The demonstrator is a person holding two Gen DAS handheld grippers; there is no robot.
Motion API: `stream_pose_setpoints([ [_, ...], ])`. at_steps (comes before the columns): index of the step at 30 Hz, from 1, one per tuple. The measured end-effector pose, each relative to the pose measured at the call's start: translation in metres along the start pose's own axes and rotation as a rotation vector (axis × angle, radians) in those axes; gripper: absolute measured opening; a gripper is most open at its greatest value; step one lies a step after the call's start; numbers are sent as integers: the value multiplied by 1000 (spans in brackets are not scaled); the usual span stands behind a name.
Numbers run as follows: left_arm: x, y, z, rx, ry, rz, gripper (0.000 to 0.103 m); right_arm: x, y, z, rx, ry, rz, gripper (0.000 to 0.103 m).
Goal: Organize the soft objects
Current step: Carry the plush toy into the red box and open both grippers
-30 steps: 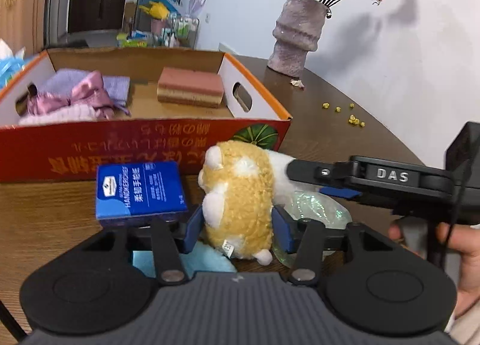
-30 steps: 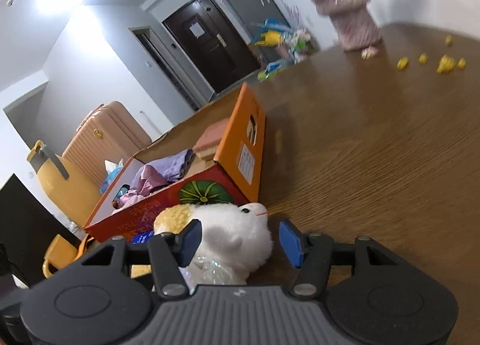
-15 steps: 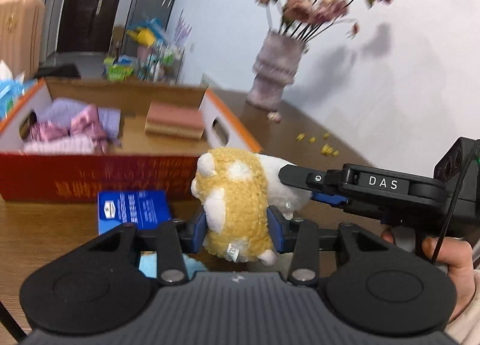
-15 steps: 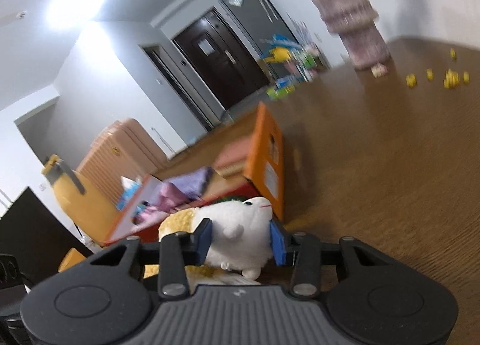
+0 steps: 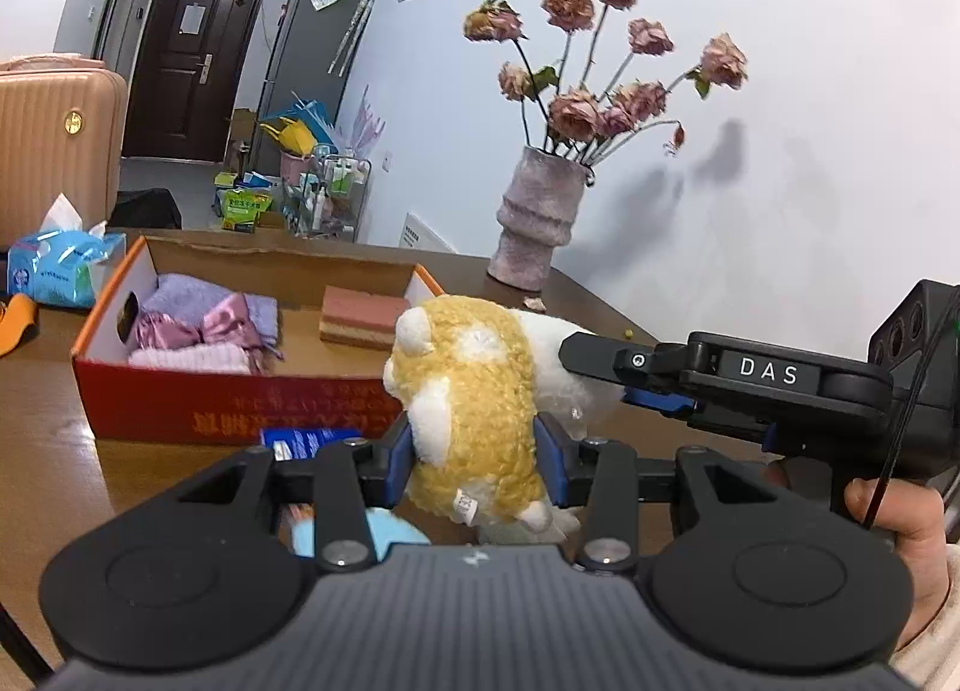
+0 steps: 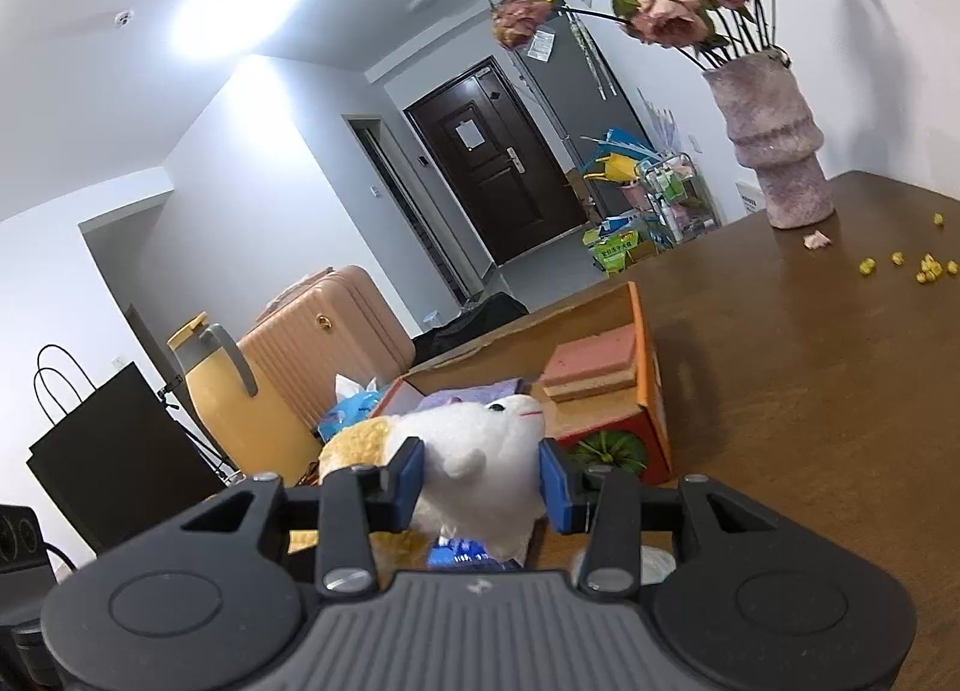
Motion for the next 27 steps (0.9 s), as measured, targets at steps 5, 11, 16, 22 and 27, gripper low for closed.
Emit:
stream_pose_setpoints([
  [5,-29,-30,43,-46,-5,-32,42,-2,-23,40,-33,18,-32,40],
  [11,-73,-57,118,-110,-38,-46,42,23,-57,126,-117,54,-15,40],
  [16,-115,-53,186,-203,-80,-89,42,51,-63,205,-213,116,-7,40],
  [22,-128,-28,206,-248,-89,-11,48,71,-38,259,-349,182,-27,43],
  [27,-129,-29,200,-235,-100,-1,53,63,-33,262,-363,230,-117,49],
])
Point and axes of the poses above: each gripper's, at about its wrist camera, not at the fingertips, and z roughly the way its jaws point, x to its right, y to its underside, the point moved 5 cm from there along z, roughly the way its jaws point, and after that the axes turned 7 degrees about -y, right-handed, at the moved point
